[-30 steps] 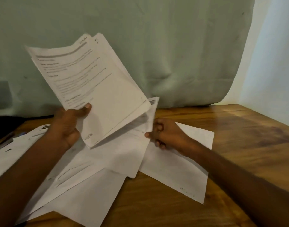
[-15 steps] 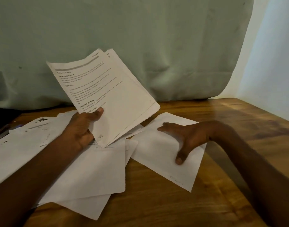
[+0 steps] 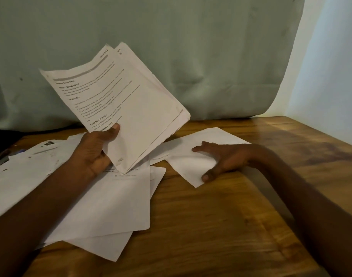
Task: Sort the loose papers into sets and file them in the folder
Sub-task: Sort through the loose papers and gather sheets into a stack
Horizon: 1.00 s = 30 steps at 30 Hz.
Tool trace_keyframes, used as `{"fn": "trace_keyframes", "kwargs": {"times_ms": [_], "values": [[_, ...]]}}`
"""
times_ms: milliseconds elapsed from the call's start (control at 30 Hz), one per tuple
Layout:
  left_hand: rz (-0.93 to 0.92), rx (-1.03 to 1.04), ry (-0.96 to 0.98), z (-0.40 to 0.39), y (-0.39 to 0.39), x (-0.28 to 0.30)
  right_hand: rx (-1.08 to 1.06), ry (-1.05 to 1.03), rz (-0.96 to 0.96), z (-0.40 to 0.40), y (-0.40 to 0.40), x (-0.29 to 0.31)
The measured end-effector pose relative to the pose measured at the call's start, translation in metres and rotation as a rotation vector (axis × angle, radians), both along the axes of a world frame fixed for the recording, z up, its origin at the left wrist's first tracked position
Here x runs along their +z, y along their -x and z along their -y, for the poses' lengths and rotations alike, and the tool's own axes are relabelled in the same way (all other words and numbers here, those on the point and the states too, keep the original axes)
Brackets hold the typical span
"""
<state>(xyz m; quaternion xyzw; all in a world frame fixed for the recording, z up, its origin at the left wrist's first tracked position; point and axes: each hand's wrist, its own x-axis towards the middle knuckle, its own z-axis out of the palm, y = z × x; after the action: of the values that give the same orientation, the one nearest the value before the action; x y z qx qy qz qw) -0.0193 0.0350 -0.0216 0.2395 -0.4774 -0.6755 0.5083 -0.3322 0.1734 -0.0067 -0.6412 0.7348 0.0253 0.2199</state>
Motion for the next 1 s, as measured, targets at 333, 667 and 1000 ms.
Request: {"fn": "trace_keyframes", "kwargs": {"times_ms": [333, 667, 1000], "values": [[-0.097, -0.034, -0.057, -0.001, -0.003, 0.004, -0.399, 1.080, 0.294, -0.009, 0.024, 0.014], [-0.162, -0.073, -0.067, -0.004, -0.003, 0.007, -0.206, 0.834, 1.643, -0.018, 0.047, 0.022], [-0.125, -0.070, -0.021, -0.007, -0.004, 0.013, -0.386, 0.868, 1.634, 0.001, 0.028, 0.009]]}}
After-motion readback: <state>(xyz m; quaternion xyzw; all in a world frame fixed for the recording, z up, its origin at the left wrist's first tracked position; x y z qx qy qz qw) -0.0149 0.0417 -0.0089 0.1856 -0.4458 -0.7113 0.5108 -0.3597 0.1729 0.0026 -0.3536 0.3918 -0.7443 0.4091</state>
